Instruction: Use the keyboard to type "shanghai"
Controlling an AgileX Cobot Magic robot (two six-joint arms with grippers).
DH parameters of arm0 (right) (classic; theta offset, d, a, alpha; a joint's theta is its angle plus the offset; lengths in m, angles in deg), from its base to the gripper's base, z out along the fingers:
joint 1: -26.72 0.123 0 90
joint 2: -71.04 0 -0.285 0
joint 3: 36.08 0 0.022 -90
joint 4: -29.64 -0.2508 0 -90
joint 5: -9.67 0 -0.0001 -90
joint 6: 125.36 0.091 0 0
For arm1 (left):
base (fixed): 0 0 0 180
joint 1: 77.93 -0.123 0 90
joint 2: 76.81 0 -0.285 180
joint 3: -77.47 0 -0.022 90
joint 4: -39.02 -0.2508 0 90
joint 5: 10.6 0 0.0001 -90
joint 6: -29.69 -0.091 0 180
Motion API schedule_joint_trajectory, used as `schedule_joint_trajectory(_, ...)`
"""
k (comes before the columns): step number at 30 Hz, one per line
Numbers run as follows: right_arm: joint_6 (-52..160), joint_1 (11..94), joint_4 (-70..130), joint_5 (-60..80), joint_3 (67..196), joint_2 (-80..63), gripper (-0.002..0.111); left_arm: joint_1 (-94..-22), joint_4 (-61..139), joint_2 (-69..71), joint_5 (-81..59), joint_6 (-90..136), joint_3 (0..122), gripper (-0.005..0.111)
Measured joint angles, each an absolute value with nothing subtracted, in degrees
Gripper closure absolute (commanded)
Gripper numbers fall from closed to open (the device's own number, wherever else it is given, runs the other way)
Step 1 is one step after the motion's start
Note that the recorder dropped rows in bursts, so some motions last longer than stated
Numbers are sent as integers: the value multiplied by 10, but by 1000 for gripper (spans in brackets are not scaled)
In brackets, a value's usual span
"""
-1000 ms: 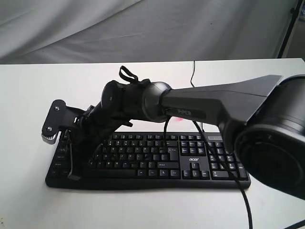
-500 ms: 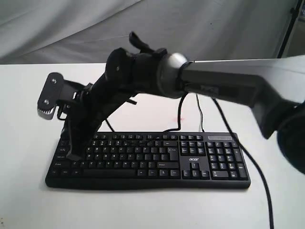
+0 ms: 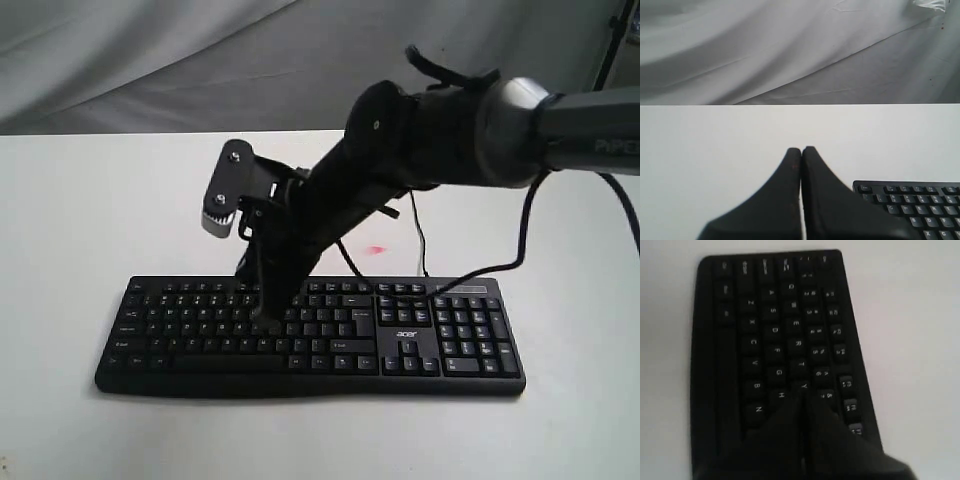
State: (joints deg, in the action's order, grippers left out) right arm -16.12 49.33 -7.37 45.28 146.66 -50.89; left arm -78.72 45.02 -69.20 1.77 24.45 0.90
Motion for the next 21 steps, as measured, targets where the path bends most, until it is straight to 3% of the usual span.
schedule_joint_trajectory(7, -322, 492, -238, 423, 1403, -513, 108, -787, 450, -692, 18, 244, 9, 106)
schedule_joint_trajectory(21, -367, 492, -266, 420, 1398, -552, 108, -787, 450, -692, 18, 244, 9, 106)
